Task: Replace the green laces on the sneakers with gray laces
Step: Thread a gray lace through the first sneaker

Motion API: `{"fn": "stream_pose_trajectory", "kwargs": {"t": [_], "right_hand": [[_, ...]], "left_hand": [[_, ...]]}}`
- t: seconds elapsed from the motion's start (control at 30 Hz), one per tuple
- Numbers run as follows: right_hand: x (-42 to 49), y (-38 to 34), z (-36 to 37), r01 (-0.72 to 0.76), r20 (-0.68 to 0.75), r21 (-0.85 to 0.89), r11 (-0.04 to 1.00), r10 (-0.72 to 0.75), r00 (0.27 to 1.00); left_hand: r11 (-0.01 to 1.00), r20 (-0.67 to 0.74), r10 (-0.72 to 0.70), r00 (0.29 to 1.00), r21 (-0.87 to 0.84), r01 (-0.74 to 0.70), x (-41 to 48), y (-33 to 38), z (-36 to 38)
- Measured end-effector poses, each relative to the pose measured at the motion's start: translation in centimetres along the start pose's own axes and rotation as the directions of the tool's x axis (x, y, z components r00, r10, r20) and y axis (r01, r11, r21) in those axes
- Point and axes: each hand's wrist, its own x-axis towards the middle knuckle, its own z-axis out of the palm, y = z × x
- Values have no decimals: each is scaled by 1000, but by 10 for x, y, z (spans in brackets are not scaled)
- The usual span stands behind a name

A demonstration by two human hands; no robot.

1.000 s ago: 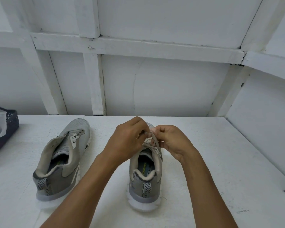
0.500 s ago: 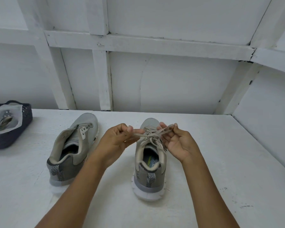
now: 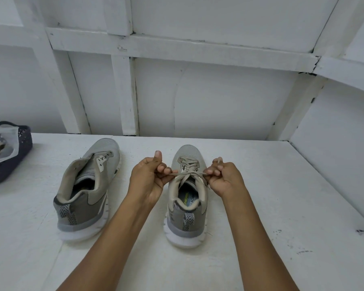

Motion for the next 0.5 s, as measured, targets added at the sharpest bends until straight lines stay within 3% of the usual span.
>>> {"fn": "stream_pose_trajectory", "kwargs": {"t": [0.13,0.27,0.37,0.43,0.5], "right_hand": [[-5,-2,1,151,91,-270,951,-131,987],[-17,-15,-1,376,247,-724,579,-292,924],[-30,-19,-6,414,369,-822,391,-187,910],[-36,-19,-11,411,415,-883,228,-33,909],[-42,-17,-15,413,420,-905,106,54,906]], "left_hand": [[959,90,94,992,260,-114,-2,7,2],[742,194,126,973,632,-222,-4,15,3],[466,283,-38,958,853,-233,-4,18,-1],[291,302,-191,934,926,-240,-7,20,-1],[162,302,-236,924,949,-269,-11,20,6]]}}
